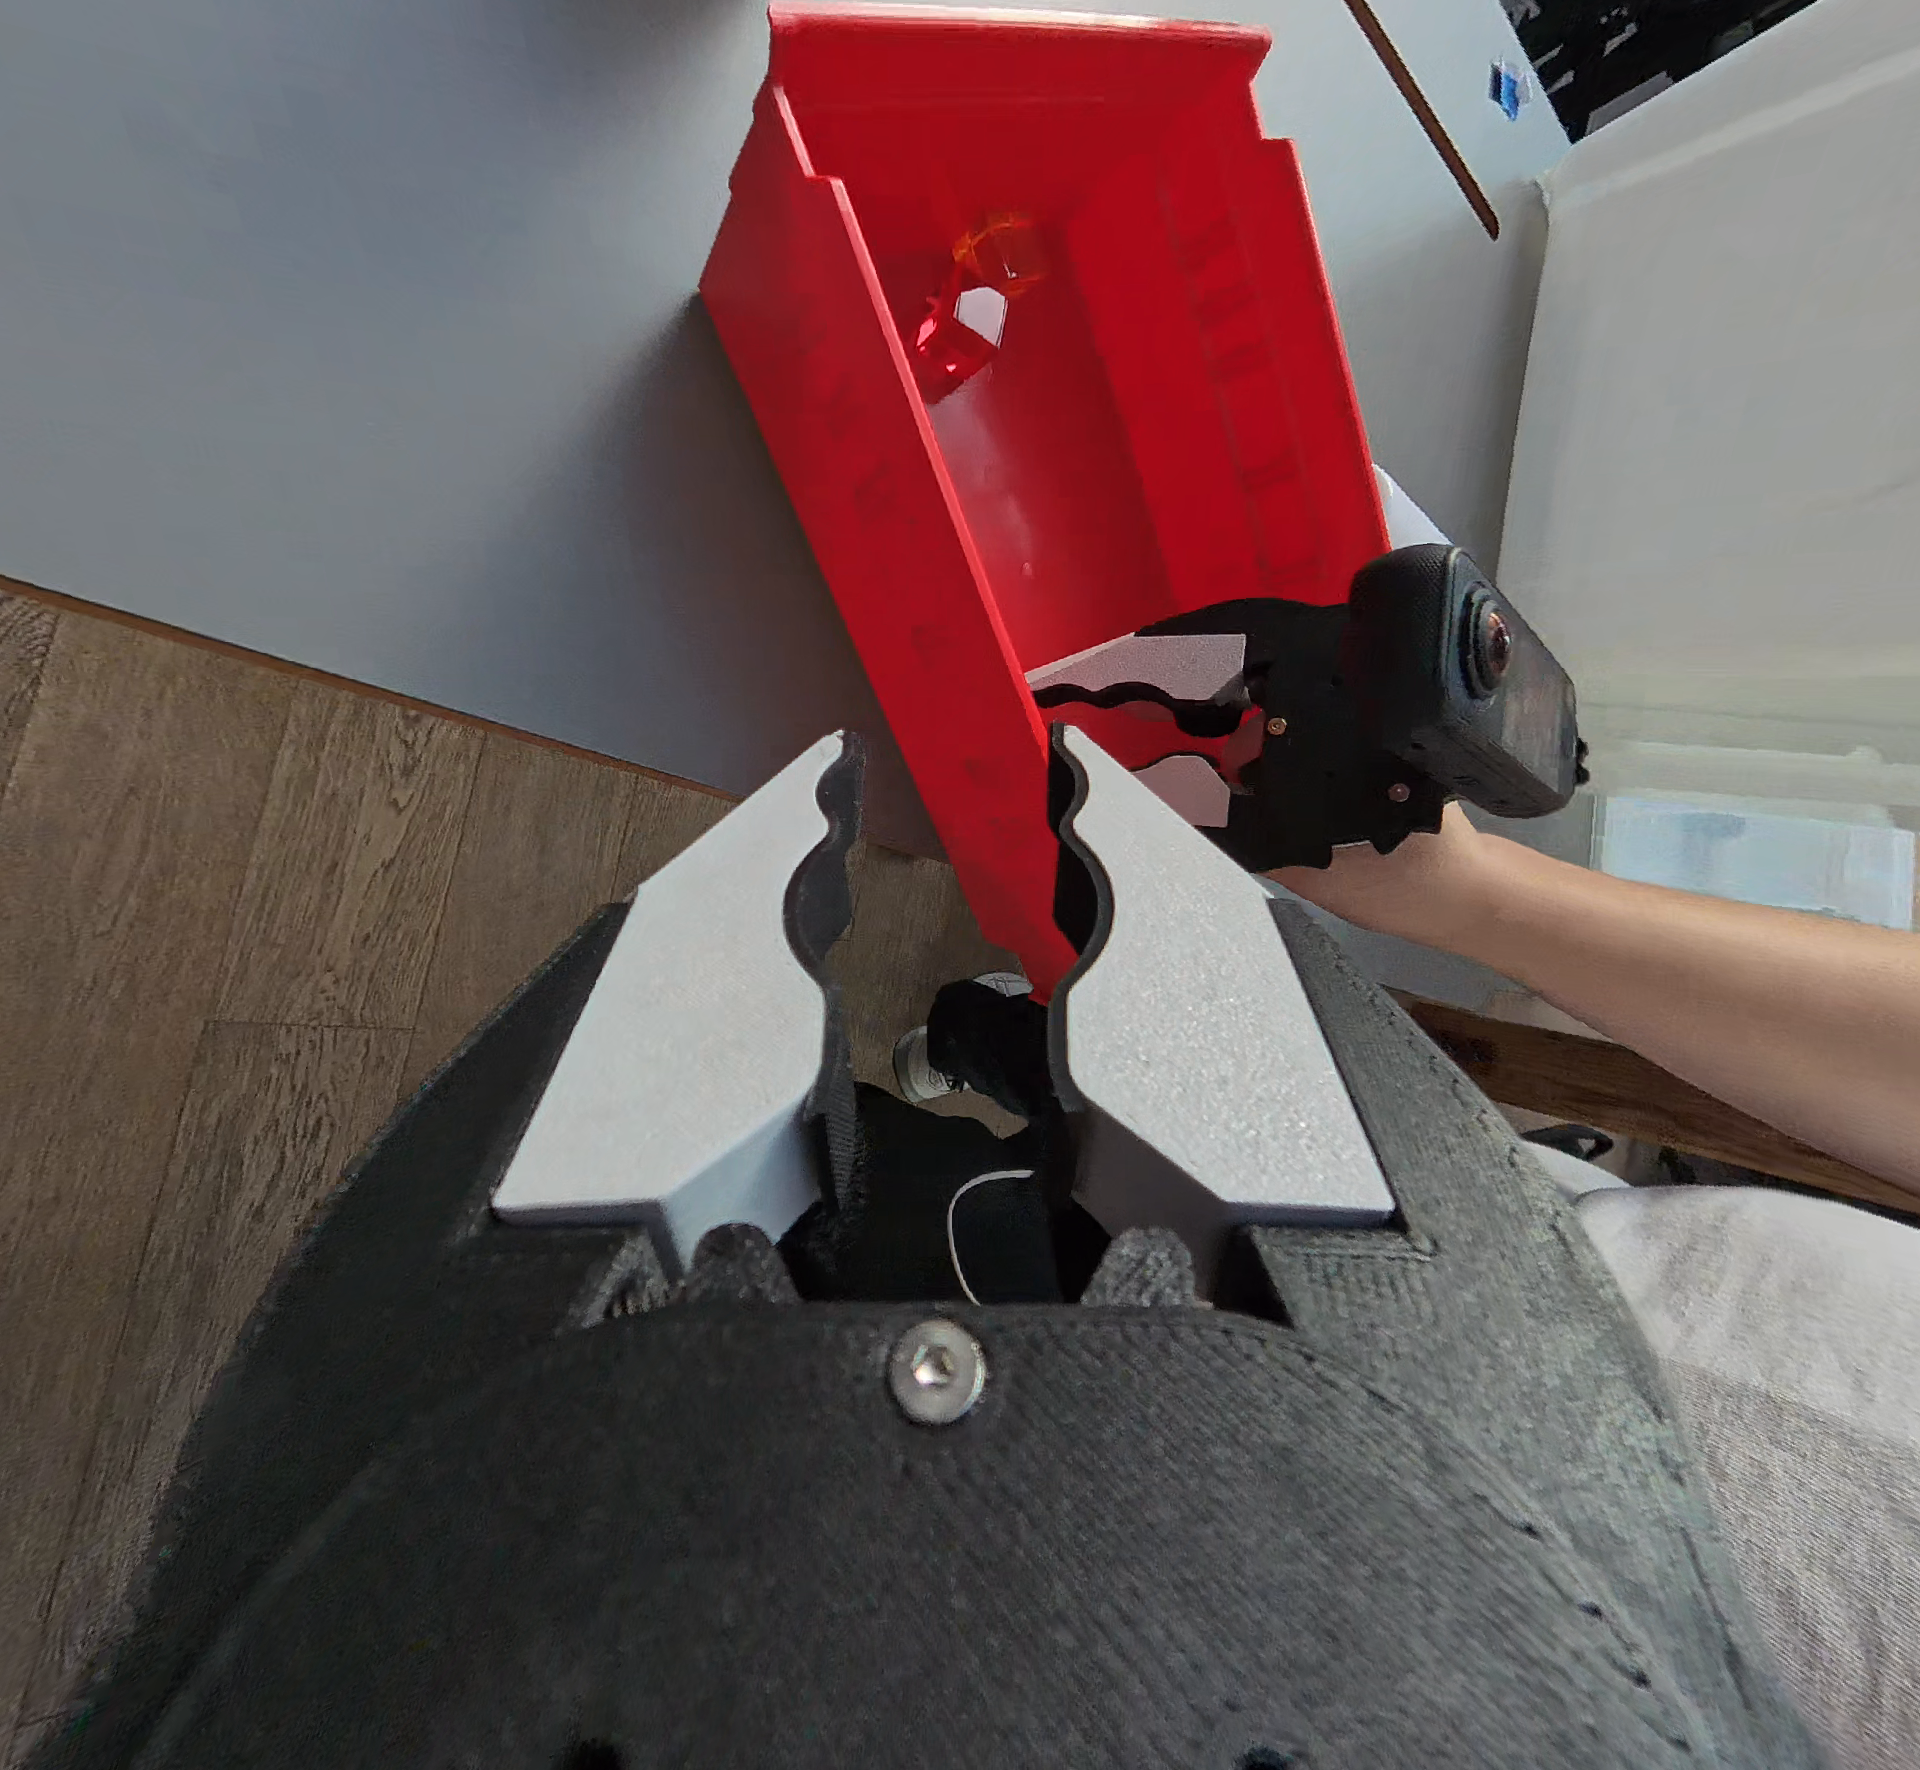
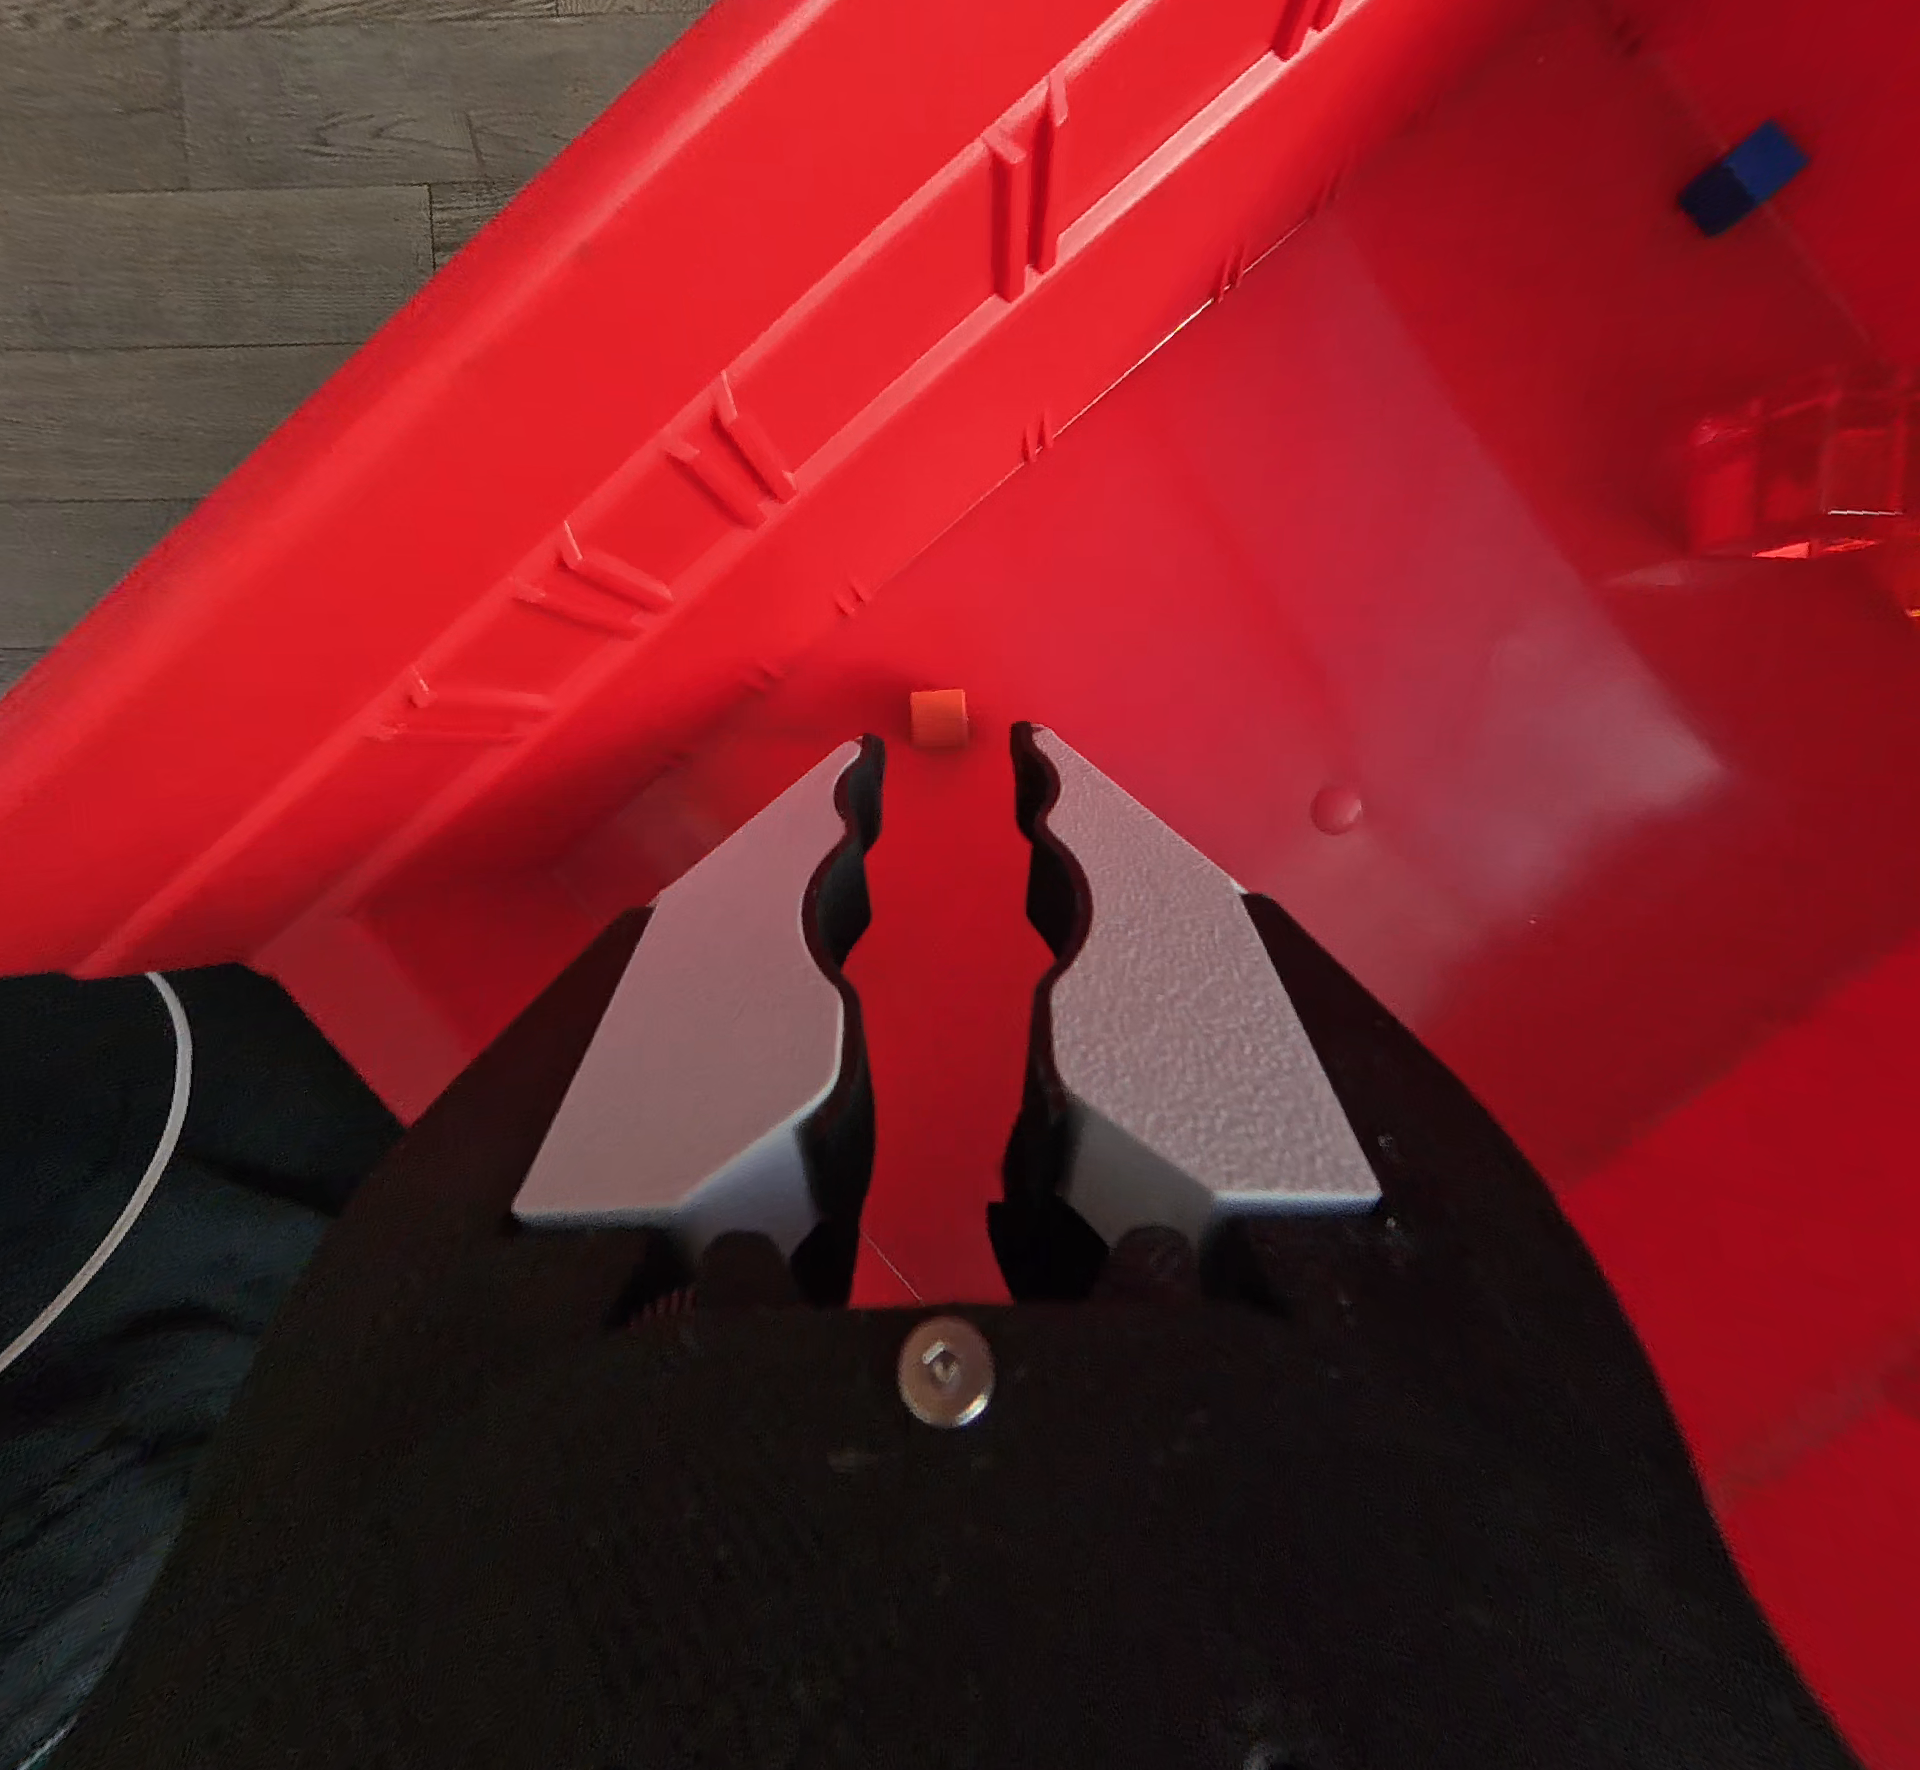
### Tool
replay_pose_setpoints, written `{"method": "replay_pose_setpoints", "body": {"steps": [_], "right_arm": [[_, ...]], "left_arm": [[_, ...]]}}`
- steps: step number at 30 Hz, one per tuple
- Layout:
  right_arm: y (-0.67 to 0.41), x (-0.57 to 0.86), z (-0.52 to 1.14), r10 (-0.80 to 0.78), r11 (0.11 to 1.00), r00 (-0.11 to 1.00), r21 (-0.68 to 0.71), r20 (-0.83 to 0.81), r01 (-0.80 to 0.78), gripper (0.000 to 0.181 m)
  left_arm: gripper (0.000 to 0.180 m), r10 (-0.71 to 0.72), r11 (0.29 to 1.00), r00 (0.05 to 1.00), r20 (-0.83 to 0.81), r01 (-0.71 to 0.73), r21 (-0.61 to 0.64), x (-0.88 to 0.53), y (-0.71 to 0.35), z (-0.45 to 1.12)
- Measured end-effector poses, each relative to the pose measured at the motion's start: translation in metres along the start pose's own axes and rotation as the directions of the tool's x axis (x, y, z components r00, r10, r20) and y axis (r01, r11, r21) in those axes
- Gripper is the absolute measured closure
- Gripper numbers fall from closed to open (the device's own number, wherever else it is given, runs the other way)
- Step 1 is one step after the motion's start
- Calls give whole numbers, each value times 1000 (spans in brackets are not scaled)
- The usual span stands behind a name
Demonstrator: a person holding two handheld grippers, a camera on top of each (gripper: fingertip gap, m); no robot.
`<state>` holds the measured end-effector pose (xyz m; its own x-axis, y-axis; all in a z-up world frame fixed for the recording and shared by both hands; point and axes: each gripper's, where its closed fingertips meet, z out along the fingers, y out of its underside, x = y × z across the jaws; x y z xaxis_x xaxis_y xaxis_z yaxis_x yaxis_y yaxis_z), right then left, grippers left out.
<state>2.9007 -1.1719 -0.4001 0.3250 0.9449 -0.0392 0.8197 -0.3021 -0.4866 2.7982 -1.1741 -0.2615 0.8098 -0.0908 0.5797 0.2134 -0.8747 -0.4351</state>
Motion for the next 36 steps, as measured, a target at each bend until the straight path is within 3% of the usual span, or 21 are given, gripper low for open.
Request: {"method": "replay_pose_setpoints", "body": {"steps": [2,5,8,13,16,18,23,27,32,36], "right_arm": [[-2,-3,8,28,999,999,15,36,-28,172],[-3,7,4,58,998,998,-13,8,-58,172],[-30,17,-50,164,974,987,158,5,-162,172],[-23,54,-182,359,865,932,392,-48,-313,172],[17,73,-241,488,800,865,457,-115,-389,172],[40,73,-274,562,747,816,508,-137,-429,173],[90,52,-323,674,675,709,561,-207,-478,172],[113,39,-336,716,643,666,569,-210,-512,172],[128,39,-354,695,680,665,551,-273,-485,172],[132,34,-367,673,699,681,546,-288,-461,172]], "left_arm": [[145,38,999,999,17,-39,27,-3,-7,-20],[148,99,994,995,23,-100,38,-3,-20,-31],[150,220,974,975,-23,-221,-46,16,-29,-13],[144,526,796,849,-42,-509,-327,53,-41,75],[141,625,714,781,20,-560,-421,53,-61,138],[137,636,684,768,73,-518,-513,36,-59,170],[140,643,700,750,154,-496,-513,23,-60,208],[135,578,745,792,198,-412,-525,11,-56,223],[149,534,767,810,243,-343,-543,-4,-49,228],[154,452,830,858,242,-305,-468,-4,-49,231]]}}
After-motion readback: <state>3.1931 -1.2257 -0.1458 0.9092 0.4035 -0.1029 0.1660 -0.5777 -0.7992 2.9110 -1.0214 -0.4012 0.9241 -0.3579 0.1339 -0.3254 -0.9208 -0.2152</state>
